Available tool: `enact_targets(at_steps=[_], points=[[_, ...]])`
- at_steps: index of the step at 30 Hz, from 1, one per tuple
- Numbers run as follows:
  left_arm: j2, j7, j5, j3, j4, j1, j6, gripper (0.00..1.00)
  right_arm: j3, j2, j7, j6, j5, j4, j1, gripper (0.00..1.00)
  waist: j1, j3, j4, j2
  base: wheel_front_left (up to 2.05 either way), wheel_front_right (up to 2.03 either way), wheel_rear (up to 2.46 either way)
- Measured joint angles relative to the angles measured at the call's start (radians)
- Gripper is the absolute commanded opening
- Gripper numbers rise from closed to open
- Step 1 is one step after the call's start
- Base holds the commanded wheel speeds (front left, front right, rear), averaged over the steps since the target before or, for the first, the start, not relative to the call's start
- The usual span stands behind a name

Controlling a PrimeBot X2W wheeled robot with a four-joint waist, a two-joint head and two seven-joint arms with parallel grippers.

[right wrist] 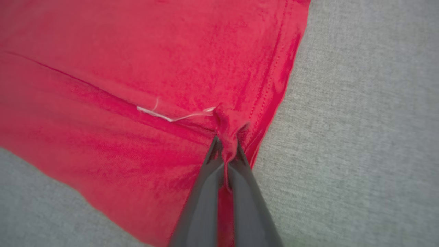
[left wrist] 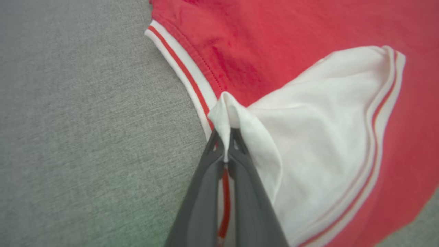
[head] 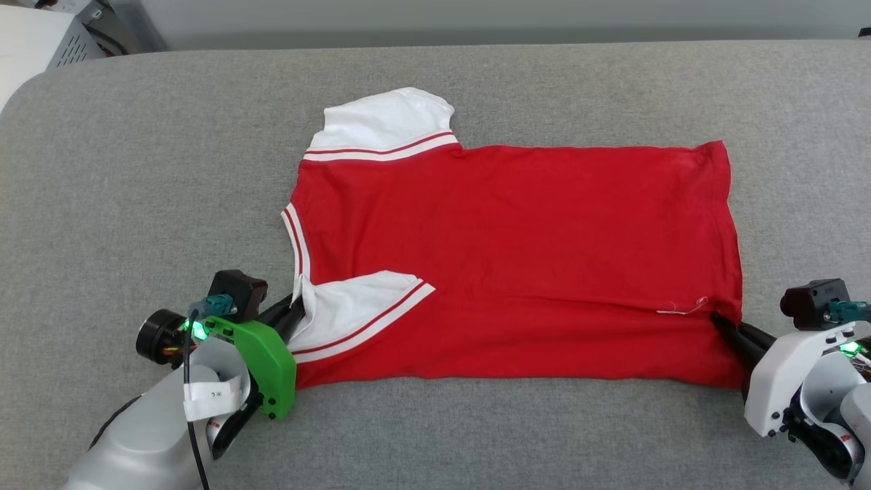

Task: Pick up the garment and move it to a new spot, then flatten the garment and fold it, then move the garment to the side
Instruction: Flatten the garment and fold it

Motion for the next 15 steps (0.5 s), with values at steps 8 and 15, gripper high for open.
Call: enact_targets(at_steps=[8,15], points=[[-0.005,-0.039,-0.063,-0.079,0.053,-0.032,0.0,0.91,0.037,0.005,-0.027,0.0,0.023,0.045,-0.035,0.05,0.0,-0.014,0.008,0.0,0.0,0.0,0.0],[0.02,-0.052,-0.071,-0.091,0.051,-0.046,0.0,1.0,0.005,-0.016,-0.095,0.0,0.041,0.021,-0.025,1.0,0.0,-0.065,0.016,0.0,0.0,0.0,0.0]])
